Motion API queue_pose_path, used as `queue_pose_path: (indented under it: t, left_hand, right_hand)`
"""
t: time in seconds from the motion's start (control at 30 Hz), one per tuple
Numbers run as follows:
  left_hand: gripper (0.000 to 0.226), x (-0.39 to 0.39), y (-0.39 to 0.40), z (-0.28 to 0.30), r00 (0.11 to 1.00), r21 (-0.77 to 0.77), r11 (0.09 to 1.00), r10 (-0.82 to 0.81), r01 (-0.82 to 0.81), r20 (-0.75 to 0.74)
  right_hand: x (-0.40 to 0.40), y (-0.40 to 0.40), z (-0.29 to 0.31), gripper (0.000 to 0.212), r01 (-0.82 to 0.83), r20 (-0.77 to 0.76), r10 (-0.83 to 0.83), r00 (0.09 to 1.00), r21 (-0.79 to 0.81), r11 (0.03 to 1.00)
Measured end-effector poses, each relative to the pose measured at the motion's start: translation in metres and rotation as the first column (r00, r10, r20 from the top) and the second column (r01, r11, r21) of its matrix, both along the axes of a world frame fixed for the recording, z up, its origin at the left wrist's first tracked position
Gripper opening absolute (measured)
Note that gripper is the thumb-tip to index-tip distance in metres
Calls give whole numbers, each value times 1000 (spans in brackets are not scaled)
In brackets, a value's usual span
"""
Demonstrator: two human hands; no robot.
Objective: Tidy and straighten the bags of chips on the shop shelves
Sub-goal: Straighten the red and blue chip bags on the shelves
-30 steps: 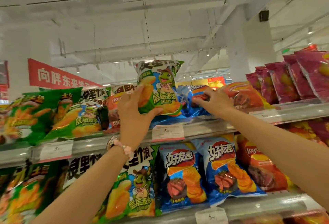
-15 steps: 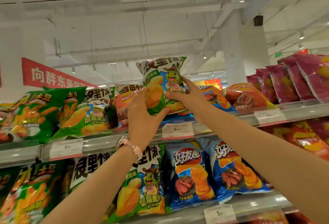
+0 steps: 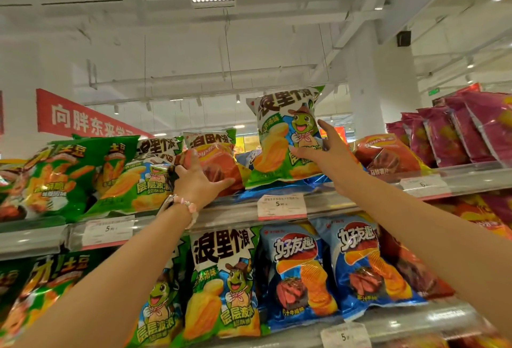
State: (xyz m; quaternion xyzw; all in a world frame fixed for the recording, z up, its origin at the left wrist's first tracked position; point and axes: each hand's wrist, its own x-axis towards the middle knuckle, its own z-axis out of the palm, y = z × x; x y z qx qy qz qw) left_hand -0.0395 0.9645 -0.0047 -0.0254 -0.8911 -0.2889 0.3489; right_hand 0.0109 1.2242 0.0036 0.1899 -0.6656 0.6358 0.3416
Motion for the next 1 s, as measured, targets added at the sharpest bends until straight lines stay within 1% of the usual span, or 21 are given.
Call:
queue_pose_path:
  t: [0.1,0.2,0.3,0.4,0.47,0.57,0.63,0.73,0.9,1.0]
  left_hand:
    - [101,-4,1,-1,997,-24,999,-43,42,-64]
    - [92,-7,-1,-1,984,30,994,-95,100,-150]
    - [92,-7,-4,2,957,56,984,-152,171,-246]
    - [94,-4,-8,8,934,66,976,-177,207,-311]
    - [96,0,-12,12,919,87,974,-165,209,-357]
    - [94,11,-23,18,885,114,972,-135,205,-446]
    - [93,23,-34,19,866,114,973,-120,199,-486]
    - [91,42,-54,16,844,109,976,-104,188,-526]
    - [93,77,-81,11,829,140,974,-70,176,-555]
    - [93,97,-90,9,832,140,975,-69,173,-551]
  right_hand:
    - [1,2,-3,94,12,-8,-12,1000,36,999]
    - [3,3,-2,95,49,3,-49,999,71,996]
    - [5,1,1,95,61,28,-63,998,82,995]
    - [8,-1,3,93,64,58,-69,996,71,995]
    - [11,-4,4,89,98,62,-103,993,68,993]
    - [11,-15,5,79,181,21,-183,983,59,982]
    - [9,-24,6,75,196,6,-196,981,38,980]
    - [0,-42,9,71,160,5,-160,987,26,987]
    - [-19,-86,14,71,157,-48,-154,987,57,986]
    - [-31,-114,17,74,129,-6,-129,992,117,985]
